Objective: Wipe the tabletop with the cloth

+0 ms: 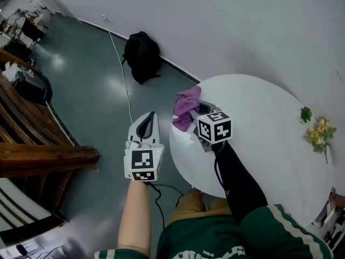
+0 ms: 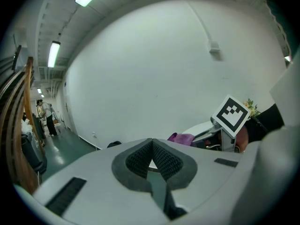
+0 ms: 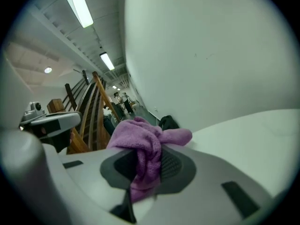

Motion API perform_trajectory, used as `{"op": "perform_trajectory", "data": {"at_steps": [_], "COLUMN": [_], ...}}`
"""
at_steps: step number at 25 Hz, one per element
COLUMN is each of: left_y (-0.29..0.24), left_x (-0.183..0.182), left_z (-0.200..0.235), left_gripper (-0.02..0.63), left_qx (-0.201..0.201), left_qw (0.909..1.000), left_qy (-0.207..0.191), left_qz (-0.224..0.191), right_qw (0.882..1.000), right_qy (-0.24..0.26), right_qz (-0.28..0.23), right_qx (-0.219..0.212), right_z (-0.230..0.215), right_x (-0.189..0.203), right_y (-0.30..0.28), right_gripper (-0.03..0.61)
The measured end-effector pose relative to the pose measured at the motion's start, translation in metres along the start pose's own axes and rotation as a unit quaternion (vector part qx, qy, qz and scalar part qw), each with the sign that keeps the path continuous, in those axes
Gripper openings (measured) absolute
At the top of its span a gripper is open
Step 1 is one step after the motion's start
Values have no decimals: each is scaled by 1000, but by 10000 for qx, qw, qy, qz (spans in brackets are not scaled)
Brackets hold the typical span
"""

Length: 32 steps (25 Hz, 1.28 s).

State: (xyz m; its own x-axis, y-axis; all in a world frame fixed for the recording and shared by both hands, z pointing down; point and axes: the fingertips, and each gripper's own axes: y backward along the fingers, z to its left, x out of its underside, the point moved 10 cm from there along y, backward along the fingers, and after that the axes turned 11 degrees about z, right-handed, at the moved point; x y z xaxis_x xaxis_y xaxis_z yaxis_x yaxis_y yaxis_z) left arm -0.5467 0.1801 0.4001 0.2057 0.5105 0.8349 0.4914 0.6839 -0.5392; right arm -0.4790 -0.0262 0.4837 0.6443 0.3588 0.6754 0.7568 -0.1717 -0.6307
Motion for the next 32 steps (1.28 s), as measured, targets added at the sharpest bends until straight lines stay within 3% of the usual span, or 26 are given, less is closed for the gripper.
{"op": "perform_trajectory", "data": {"at_steps": [6, 14, 21, 32], "left_y": [-4, -34, -31, 10], "left_x": [-15, -42, -59, -84], "left_z": [-24, -124, -248, -463], "left_gripper": [0, 0, 0, 0], "left_qx": [294, 1381, 2378, 3254], "left_qw": [9994, 9899, 9672, 9326], "left_qy": [55, -155, -816, -1490], "left_qz": [-185, -268, -360, -467], "right_qw": [9991, 9902, 9717, 9433], "right_qy": [38, 4, -302, -783], "right_qz": [-134, -301, -502, -880], "right_qx": [405, 1366, 2287, 3104], "right_z": [-13, -60, -101, -162], "right_x": [13, 53, 113, 227], "right_y": [59, 184, 308, 493], "right_gripper": [81, 83, 83, 83]}}
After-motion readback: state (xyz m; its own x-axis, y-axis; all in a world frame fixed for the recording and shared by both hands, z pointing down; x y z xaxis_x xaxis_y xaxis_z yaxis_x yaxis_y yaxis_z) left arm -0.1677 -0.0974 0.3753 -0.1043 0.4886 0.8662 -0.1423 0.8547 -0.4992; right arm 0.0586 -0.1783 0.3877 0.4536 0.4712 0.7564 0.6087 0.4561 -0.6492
